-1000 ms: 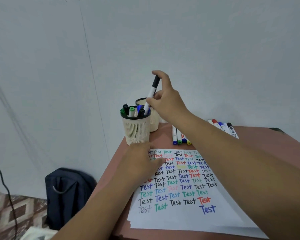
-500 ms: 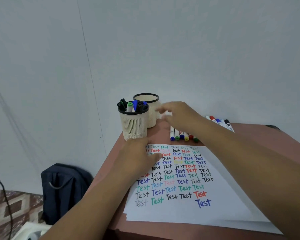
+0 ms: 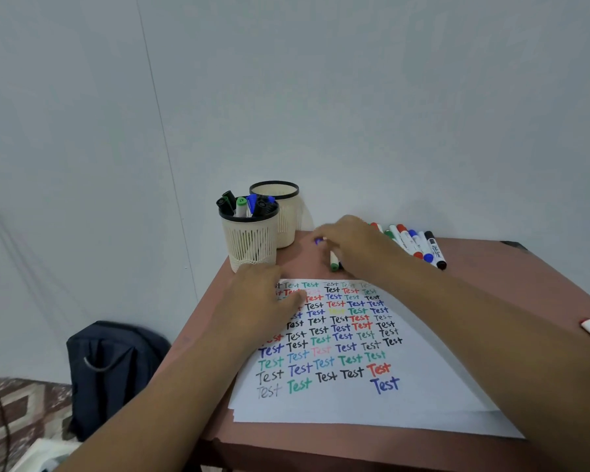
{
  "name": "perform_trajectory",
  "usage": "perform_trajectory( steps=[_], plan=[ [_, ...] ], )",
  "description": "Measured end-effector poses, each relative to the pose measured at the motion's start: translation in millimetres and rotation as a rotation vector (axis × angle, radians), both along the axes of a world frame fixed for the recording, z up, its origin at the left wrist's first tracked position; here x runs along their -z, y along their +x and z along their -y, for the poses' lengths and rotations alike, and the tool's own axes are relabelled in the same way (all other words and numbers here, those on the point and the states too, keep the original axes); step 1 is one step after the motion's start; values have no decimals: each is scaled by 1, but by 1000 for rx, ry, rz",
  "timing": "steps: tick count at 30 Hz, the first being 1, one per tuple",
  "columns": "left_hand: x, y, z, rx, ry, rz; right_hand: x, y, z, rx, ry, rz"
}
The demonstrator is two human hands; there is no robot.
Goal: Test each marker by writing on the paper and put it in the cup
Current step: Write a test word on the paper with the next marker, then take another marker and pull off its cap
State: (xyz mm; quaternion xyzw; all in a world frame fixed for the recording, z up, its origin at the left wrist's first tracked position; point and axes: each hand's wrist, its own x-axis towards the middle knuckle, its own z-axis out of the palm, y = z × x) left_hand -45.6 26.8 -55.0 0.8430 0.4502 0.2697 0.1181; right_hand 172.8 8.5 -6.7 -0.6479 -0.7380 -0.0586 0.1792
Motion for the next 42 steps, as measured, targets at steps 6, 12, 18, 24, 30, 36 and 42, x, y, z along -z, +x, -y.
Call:
perform_trajectory(
  steps=[6, 12, 18, 24, 30, 36, 42],
  plan=[
    [0, 0, 7, 46, 162, 35, -17, -11, 44, -54, 222, -1021],
    [3, 5, 0, -13, 57, 112, -1, -13, 68, -118, 41, -1425],
    [0, 2, 6, -1, 151, 172, -1, 1, 67, -5, 205, -379],
    [0, -1, 12, 6, 132, 336, 0, -25, 55, -116, 307, 320],
    [2, -3, 7, 77, -35, 478, -3, -35, 68, 103, 120, -409],
    [0, -3, 15, 255, 87, 307, -3, -42, 76, 45, -28, -1272],
    [6, -2, 9, 302, 172, 250, 1, -49, 79, -62, 44, -1408]
  ],
)
